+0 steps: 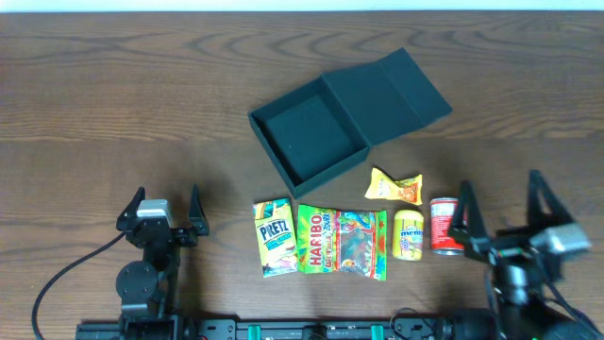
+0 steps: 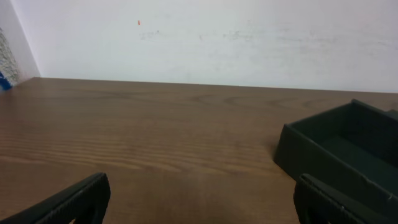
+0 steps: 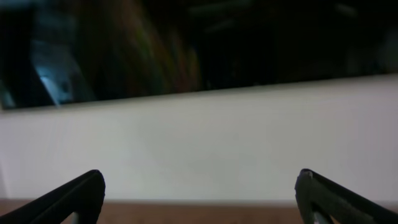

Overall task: Pack container
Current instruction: 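Lift the right gripper and move it over the Haribo gummy bag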

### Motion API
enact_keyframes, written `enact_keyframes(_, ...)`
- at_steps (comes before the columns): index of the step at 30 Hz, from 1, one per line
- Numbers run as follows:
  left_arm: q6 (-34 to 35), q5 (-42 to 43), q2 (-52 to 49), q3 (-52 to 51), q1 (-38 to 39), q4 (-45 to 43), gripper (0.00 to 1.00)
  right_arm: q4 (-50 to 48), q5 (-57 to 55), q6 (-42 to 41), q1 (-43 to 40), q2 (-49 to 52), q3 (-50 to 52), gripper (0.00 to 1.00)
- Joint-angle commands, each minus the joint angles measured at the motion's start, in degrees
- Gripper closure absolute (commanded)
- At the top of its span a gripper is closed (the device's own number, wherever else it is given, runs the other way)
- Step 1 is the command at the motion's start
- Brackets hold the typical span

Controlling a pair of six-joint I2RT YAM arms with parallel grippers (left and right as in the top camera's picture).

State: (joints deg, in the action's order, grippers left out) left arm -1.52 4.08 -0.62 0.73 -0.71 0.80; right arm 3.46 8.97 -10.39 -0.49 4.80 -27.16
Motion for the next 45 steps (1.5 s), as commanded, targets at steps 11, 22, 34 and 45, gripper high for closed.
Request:
enact_keyframes(11,0.2,0.0,0.3,-0.5,-0.3,3.3,0.05,57.9,5.0,7.5,0.4,31.1,-47.9,0.01)
enact_keyframes(22,0.2,0.0,0.3,-0.5,-0.3,3.3,0.05,80.7,1.8,-1.2,0.4,38.4,-54.8,0.01)
enact_keyframes(34,0.2,0.0,0.3,-0.5,-0.3,3.3,0.05,81.2,-3.6,-3.5,0.4,38.4,-40.9,0.01)
enact_keyframes(45,0.2,0.0,0.3,-0.5,-0.3,3.3,0.05,81.3,0.2,-5.4,0.6,47.3,-36.6,0.01)
